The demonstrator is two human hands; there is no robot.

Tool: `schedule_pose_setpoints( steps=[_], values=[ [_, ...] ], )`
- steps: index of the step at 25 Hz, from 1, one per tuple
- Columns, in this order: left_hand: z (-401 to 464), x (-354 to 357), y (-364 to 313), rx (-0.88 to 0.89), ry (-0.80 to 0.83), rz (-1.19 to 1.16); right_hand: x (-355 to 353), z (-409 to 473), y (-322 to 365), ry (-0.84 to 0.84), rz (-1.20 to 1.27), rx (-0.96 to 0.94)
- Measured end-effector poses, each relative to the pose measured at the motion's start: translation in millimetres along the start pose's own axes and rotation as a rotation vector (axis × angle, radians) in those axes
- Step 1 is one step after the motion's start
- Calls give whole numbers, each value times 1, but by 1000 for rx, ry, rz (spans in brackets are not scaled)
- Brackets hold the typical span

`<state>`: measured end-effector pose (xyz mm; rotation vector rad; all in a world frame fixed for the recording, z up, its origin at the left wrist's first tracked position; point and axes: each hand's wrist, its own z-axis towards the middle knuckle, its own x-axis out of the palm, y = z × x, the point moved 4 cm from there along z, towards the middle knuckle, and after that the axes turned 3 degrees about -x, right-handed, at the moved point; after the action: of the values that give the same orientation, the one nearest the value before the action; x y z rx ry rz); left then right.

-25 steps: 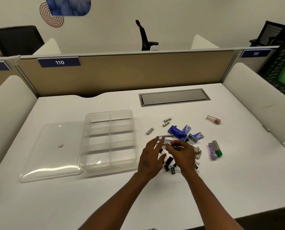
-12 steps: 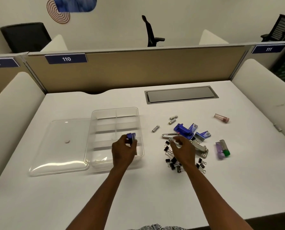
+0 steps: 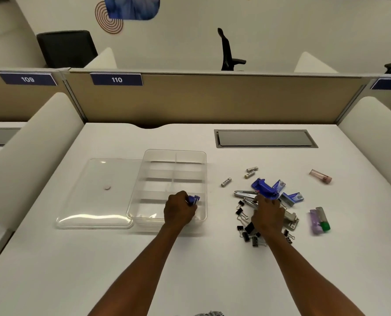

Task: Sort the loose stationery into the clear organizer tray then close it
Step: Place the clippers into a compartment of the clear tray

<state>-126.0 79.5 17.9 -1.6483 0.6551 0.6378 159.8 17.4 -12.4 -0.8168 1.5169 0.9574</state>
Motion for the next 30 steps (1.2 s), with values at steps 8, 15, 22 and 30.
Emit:
schedule_pose_setpoints(
  steps=[8,15,22,30],
  values=[
    [0,10,3,72,113,28,0,-4,-1,-116,67,-30],
    [5,11,11,37,184,132,-11,-15,-1,-306,794,47],
    [6,8,0,236,74,350,-34,-23,35,-189,1206,63],
    [10,-9,2,172,16,66,-27,-35,94,191,1374,6]
  ],
)
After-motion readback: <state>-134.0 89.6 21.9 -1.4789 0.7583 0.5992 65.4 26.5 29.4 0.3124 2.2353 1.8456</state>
